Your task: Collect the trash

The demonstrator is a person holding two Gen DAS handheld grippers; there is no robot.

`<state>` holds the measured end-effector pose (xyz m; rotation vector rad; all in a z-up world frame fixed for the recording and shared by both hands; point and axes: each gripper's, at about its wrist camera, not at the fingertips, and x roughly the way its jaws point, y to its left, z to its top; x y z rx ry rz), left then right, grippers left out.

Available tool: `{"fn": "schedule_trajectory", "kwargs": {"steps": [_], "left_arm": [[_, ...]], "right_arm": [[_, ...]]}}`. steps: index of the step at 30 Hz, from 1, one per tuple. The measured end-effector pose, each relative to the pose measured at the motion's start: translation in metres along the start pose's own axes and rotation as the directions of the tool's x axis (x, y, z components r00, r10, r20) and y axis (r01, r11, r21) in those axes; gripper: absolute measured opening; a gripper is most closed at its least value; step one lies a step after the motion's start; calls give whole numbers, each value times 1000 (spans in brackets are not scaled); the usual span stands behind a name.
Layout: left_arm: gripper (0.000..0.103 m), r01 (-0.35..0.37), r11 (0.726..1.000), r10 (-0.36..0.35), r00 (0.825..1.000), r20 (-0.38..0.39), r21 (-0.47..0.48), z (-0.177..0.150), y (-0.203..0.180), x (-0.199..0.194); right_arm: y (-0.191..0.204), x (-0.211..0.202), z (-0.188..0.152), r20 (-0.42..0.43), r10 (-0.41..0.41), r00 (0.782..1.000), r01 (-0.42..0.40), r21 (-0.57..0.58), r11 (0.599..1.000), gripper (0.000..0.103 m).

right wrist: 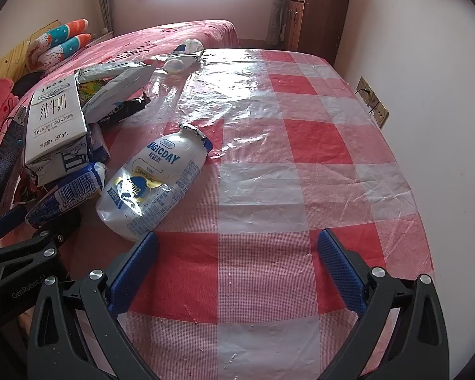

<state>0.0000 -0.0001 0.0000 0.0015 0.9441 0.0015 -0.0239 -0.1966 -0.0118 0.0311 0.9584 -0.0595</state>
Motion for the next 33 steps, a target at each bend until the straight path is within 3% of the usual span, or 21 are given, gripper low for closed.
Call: {"fn": "schedule_trajectory", "kwargs": {"steps": [17,22,33], "left_arm": [[99,2,1000,-2,1000,2,-16,-15,7,-12],[99,32,999,-32,999,36,-16,-39,14,-38],[99,35,999,-35,991,130,5,-45,41,-91]], "right_arm": [[3,-5,-8,0,0,1000,0,-14,1000,99],[1,-22,-14,41,-13,999,13,-7,1000,99],[4,-75,-18,192,9,981,-8,-5,1000,99]]}}
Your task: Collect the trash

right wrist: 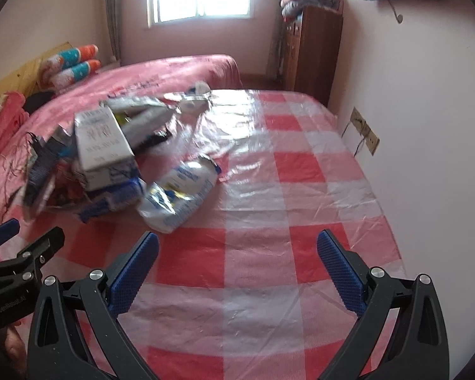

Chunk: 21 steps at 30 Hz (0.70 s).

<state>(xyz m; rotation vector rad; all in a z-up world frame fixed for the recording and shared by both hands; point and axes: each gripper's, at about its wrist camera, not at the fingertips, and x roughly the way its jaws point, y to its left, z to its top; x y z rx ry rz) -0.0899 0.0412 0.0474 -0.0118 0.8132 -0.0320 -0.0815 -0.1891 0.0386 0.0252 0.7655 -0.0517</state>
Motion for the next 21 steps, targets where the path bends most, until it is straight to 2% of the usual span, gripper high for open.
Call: {"fn": "schedule_trajectory", "kwargs": {"steps": [12,21], "left_arm": [[99,24,999,-21,997,70,-37,-8,19,-44],[99,32,997,-25,995,102,-68,-13,37,-64]], "right_arm": [[19,-57,-3,129,25,991,-22,-24,999,99],[29,-81,-8,154,15,988,-9,-37,999,99]]}}
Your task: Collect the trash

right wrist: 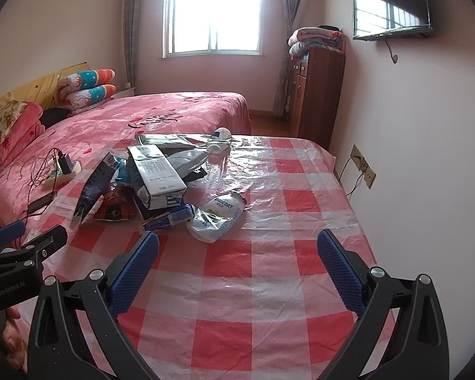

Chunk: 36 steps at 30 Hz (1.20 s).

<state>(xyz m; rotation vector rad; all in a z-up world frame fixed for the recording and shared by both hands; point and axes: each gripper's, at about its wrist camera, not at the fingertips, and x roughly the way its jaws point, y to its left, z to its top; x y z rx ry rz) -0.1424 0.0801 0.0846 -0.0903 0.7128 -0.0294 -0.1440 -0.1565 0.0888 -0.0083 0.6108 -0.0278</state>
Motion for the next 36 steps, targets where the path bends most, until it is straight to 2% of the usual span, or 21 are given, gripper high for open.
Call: {"fn": "schedule_trajectory", "kwargs": {"steps": [15,36], "left_arm": [[99,-36,999,35,998,42,3,-5,9,-21],[99,-52,999,51,998,36,11,-14,11,-20]], "right_arm": [[3,-31,0,45,31,999,-32,32,999,99],[10,-25,-7,22,53,998,-53,-12,999,99]]}}
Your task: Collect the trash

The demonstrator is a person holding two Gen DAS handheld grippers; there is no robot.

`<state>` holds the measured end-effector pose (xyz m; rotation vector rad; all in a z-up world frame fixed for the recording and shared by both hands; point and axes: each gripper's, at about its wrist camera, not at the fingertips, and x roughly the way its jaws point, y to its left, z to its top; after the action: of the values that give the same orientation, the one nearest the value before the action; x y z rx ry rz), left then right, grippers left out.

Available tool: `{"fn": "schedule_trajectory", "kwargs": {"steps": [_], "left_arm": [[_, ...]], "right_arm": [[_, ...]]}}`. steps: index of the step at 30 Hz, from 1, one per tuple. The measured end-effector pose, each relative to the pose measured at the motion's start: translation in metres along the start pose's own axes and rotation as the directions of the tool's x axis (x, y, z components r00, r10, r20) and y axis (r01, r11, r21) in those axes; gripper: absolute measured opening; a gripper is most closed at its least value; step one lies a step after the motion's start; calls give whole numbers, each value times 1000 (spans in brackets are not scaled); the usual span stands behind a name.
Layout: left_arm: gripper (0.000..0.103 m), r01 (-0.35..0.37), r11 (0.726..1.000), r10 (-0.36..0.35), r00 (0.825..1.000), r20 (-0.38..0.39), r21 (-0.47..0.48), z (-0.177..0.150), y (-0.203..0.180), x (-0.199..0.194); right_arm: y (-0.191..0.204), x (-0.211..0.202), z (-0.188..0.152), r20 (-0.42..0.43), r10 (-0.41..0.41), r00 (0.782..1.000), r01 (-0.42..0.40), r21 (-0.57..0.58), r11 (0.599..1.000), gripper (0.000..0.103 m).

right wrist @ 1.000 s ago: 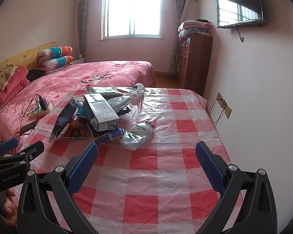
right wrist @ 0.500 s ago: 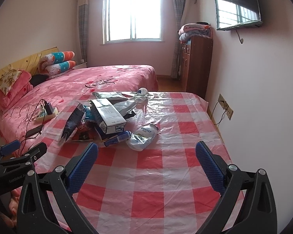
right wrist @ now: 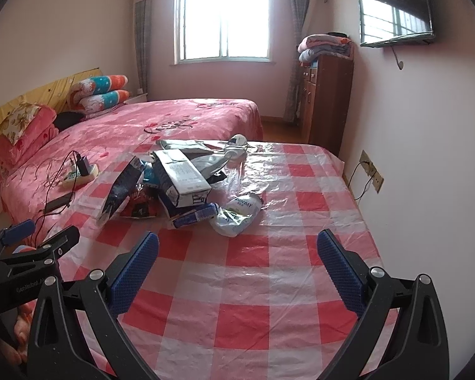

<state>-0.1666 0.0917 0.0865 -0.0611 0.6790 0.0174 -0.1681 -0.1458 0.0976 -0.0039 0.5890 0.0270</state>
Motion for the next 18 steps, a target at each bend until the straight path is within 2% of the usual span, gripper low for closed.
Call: {"fn": "schedule_trajectory", "kwargs": {"steps": [9,18], "left_arm": [[99,-5,1000,5,1000,-16,2,-2,-1,8],[99,-15,1000,15,999,-47,3,-5,-1,23]], "right_arm": [[1,10,-5,-14,24,1000,-24,-24,999,99],[-4,23,-9,-53,60,997,-59,12,998,99]]}}
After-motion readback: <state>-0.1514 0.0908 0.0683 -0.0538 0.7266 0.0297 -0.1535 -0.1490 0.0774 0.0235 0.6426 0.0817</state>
